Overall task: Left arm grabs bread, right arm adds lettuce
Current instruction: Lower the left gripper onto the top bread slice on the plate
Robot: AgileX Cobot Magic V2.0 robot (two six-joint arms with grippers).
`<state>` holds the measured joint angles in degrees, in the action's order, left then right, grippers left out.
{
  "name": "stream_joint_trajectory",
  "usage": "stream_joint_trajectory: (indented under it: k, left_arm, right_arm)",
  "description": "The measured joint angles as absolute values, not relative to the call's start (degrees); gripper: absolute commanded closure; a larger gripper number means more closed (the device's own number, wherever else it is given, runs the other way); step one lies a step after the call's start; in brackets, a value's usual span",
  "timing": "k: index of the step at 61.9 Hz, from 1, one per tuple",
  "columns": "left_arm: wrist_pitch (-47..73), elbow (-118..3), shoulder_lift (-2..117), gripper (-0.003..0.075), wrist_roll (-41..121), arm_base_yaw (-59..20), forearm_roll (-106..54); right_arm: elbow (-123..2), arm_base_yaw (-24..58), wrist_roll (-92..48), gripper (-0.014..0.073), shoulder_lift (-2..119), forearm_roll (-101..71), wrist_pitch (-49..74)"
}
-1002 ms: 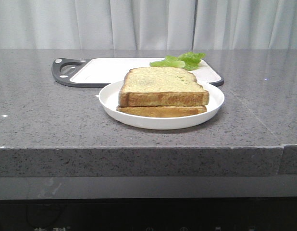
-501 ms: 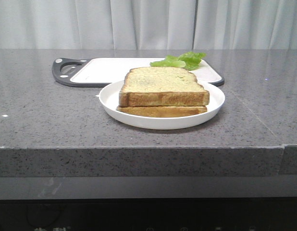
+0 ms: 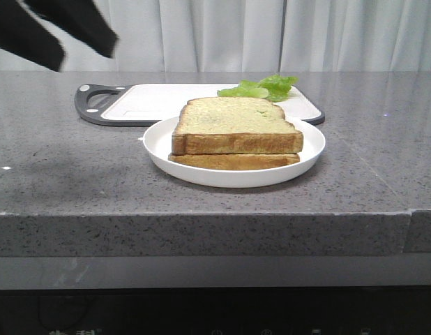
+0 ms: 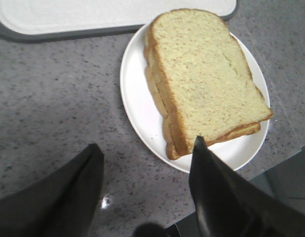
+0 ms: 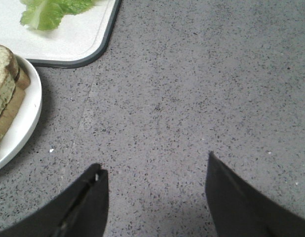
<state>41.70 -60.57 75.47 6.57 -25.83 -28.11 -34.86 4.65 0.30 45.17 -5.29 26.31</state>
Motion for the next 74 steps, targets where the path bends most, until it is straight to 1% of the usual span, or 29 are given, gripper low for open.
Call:
stream_joint_trajectory:
  k: [22, 35, 55, 60, 74]
  left_arm:
    - [46.43, -71.34, 91.21, 0.0356, 6.70, -26.31, -36.44]
    - [46.57, -74.20, 95.71, 0.0356, 8.86, -26.31, -40.91]
    - [46.57, -74.31, 99.49, 0.0358, 11.33, -26.31, -44.15]
    - [46.57, -74.31, 100.06, 0.0392, 11.52, -26.31, -44.30]
    - [46.57, -74.44, 100.20, 0.0620, 12.03, -26.31, -45.07]
  right_arm:
    - [-34.86, 4.65, 0.30, 0.0136, 45.17, -5.29, 26.72]
    - [-34.86, 4.65, 0.30, 0.0136, 45.17, -5.29, 26.80]
    - [-34.86, 4.65, 0.30, 0.0136, 45.17, -5.29, 27.08]
    - [-34.86, 4.65, 0.30, 0.0136, 45.17, -5.29, 27.23]
    - [-34.86, 4.65, 0.30, 0.0136, 45.17, -5.29, 27.52]
